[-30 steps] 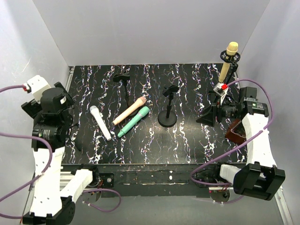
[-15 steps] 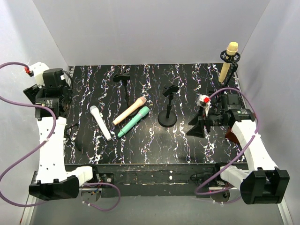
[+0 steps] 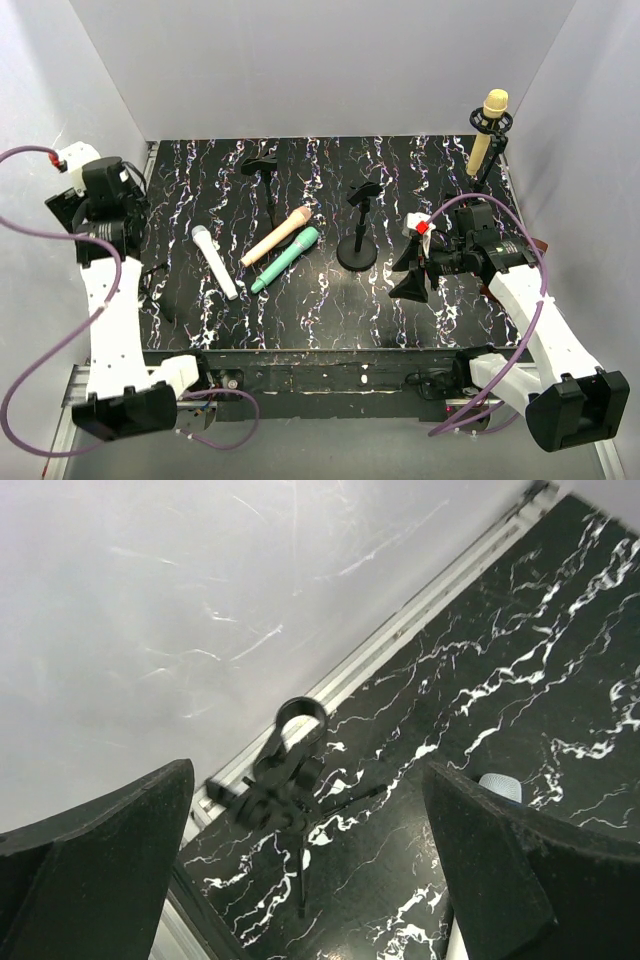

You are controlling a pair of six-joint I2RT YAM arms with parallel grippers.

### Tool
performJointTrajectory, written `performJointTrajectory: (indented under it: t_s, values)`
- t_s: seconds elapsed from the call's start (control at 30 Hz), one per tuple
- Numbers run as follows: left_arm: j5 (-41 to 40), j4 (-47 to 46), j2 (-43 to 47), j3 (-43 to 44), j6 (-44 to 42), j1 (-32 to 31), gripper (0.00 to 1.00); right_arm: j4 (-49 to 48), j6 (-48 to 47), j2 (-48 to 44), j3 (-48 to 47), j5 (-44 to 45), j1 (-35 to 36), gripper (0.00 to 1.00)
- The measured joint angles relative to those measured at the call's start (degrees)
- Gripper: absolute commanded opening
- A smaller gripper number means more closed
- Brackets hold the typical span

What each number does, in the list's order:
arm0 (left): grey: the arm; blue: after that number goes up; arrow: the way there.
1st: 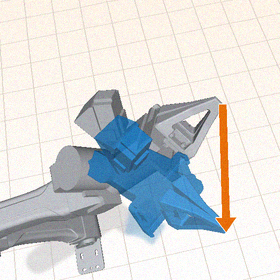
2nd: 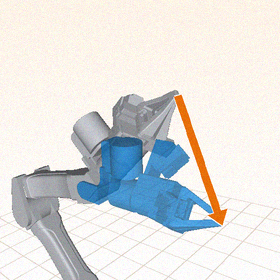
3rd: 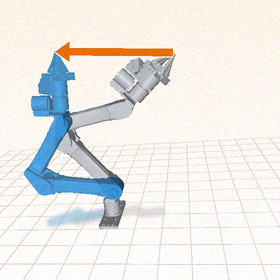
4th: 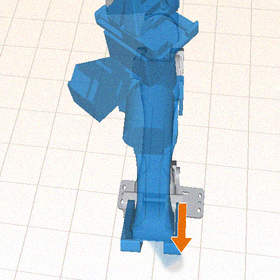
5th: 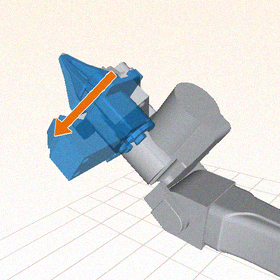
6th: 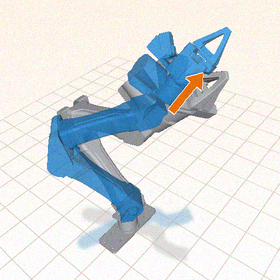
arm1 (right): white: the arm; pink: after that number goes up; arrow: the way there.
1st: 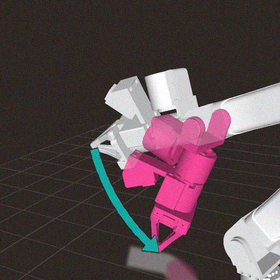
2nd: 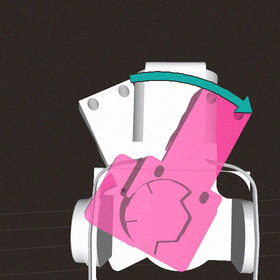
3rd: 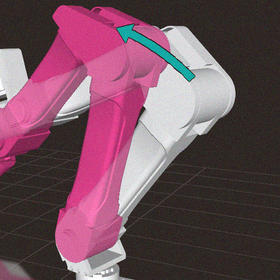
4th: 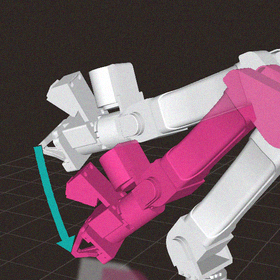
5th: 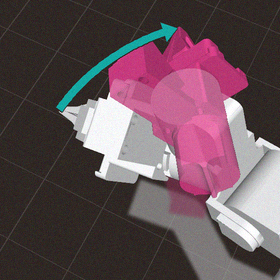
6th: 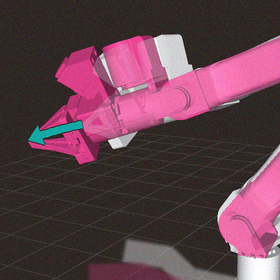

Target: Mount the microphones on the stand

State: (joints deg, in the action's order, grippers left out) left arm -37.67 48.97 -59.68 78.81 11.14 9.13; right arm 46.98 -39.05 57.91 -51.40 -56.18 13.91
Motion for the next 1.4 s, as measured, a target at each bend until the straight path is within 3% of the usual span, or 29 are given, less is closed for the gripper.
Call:
performJointTrajectory:
  t_s: [0.2,0.4,0.6,0.73,0.83,0.87,0.9,0.93,1.07,1.4]
  values:
    - [4.4,-0.9,-7.4,-1.9,1.2,3.0,0.98,-1.0,0.9,-0.2,0.3,0.6,0.1,0.75]
    - [5.5,-0.9,-6.6,-3.6,2.7,4.5,0.98,-0.9,1.3,-0.2,0.3,0.6,0.1,0.75]
    - [3.3,-2.9,-5.6,-7.0,2.0,4.5,0.91,-0.9,1.3,-0.2,0.3,0.6,0.1,0.75]
    - [0.0,-5.2,-5.4,-8.9,1.3,4.7,0.70,-0.8,1.3,-0.2,0.3,0.8,0.1,0.75]
    - [-0.8,-5.8,-4.8,-9.6,1.2,4.7,0.68,-0.8,1.3,-0.1,0.3,0.8,0.1,0.75]
    - [-0.8,-6.0,-4.7,-9.7,1.3,4.7,0.60,-0.8,1.3,0.0,0.3,0.8,0.1,0.75]
    - [-0.9,-6.2,-4.6,-9.9,1.2,4.8,0.41,-0.8,1.3,0.0,0.3,0.8,0.1,0.75]
    - [-1.1,-6.3,-4.6,-9.9,1.1,4.8,0.32,-0.8,1.3,0.1,0.3,0.8,0.1,0.75]
    - [-0.9,-6.4,-4.3,-10.0,1.8,5.3,0.16,-0.7,1.3,0.3,0.3,0.8,0.1,0.75]
    - [6.3,-5.5,-4.2,-7.5,2.4,5.4,0.03,-0.6,1.3,0.7,0.3,0.8,0.1,0.75]
